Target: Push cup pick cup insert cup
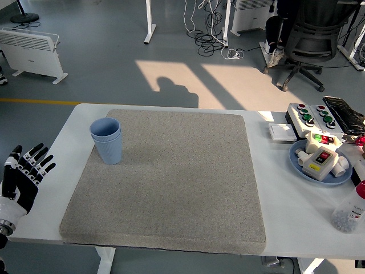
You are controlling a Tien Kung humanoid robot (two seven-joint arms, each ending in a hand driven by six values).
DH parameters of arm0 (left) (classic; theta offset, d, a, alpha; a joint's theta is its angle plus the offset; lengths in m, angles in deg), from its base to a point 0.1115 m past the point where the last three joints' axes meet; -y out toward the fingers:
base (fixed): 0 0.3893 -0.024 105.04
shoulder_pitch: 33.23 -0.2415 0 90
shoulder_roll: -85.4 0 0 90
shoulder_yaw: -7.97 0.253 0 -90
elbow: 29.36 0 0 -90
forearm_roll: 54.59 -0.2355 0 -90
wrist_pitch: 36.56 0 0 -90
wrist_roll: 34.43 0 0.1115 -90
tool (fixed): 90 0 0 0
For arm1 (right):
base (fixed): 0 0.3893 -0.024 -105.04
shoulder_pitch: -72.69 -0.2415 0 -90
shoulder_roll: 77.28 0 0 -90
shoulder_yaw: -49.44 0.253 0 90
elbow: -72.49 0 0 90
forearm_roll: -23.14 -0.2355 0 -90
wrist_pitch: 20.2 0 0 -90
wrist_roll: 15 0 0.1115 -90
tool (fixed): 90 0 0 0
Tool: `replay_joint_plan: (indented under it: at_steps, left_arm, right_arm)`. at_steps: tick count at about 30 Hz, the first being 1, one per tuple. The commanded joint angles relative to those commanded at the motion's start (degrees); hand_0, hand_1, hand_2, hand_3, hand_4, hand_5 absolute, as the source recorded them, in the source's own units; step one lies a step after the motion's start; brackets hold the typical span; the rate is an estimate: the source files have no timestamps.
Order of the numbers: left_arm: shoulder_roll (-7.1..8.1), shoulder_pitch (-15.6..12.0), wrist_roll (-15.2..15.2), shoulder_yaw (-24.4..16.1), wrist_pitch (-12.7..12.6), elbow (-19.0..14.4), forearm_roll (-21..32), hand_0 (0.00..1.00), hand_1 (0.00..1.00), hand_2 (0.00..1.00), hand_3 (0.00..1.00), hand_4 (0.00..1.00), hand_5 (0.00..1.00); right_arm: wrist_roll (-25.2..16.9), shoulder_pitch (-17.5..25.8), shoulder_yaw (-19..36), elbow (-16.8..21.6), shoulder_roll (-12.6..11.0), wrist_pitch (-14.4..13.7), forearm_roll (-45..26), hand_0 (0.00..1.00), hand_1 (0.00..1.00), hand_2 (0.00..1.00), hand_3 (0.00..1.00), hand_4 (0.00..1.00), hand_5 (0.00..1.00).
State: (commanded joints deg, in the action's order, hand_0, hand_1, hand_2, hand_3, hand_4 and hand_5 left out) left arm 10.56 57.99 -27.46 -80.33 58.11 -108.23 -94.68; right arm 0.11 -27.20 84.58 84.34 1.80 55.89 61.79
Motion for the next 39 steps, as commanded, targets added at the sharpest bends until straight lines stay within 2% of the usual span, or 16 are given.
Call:
replay_joint_plan:
  at_steps: [13,14,20,39]
  left_arm:
    - [-0.03,0.04,0.21,1.20,-0.04,0.45,0.43,0.894,0.891,0.933,0.867,0.636,0.998]
    - [-0.03,-0.01,0.19,1.27,-0.07,0.43,0.39,0.932,0.906,0.952,0.921,0.635,0.998]
    - [0.07,-0.34,0.26,1.63,-0.93,0.14,-0.06,0.953,0.918,0.968,0.942,0.639,0.998]
    - [-0.03,-0.24,0.77,2.04,-1.15,0.02,0.53,0.973,0.949,0.993,0.972,0.636,0.998]
  right_arm:
    - [0.10,0.29,0.18,0.05,-0.07,-0.04,0.36,0.708,0.634,0.643,0.584,0.120,0.406]
    - [0.11,0.33,0.23,0.06,-0.07,-0.03,0.43,0.708,0.634,0.643,0.584,0.119,0.402]
    - [0.24,0.60,0.53,0.08,-0.07,-0.04,0.87,0.708,0.634,0.643,0.584,0.119,0.403]
    - [0.04,0.60,-0.04,0.07,-0.05,-0.10,0.18,0.707,0.633,0.643,0.584,0.119,0.403]
